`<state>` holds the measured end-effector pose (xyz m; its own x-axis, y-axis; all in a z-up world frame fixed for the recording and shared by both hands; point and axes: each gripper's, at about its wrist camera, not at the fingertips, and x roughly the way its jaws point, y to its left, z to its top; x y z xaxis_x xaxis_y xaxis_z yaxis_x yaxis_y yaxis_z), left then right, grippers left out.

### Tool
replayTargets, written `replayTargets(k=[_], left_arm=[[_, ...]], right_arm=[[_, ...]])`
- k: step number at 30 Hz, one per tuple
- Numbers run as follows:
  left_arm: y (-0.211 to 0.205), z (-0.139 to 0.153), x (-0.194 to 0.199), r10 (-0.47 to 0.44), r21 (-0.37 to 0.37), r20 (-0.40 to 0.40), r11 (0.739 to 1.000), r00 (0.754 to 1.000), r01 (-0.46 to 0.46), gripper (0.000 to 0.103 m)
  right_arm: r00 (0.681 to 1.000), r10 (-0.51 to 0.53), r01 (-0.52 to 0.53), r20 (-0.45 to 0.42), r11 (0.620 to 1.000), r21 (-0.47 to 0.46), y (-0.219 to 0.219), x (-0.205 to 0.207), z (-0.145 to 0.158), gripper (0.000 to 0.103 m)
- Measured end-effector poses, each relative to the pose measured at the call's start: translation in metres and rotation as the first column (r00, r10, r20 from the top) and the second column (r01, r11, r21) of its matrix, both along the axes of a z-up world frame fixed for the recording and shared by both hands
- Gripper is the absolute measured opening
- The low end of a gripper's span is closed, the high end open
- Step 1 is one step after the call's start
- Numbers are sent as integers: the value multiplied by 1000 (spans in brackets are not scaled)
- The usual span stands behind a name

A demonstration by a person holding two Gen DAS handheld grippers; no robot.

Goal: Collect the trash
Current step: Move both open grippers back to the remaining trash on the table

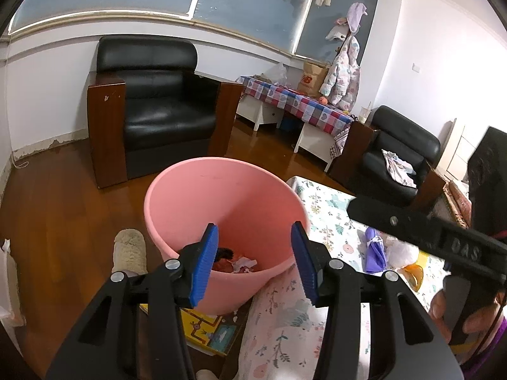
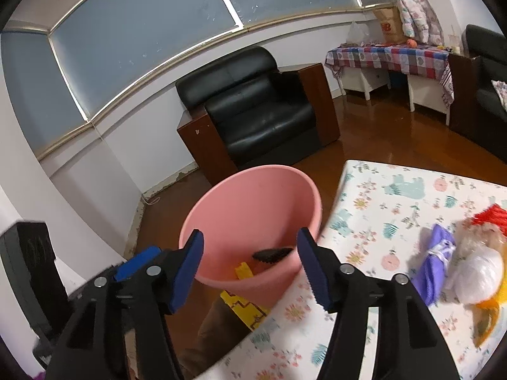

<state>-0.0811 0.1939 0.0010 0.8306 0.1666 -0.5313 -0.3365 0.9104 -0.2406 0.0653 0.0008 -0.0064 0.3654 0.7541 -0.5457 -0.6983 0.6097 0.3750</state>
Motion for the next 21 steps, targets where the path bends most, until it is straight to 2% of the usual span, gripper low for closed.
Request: replayTargets(k=[10,21], left_arm=[[-35,7,3,-27,35,-24,999,999,28,48],[-65,13,7,-64,67,-37,996,997,66,48]], right_arm=[[999,-41,42,33,999,-19,-50,-26,-1,66],[993,-108,109,41,994,-18,-100,-36,-5,66]])
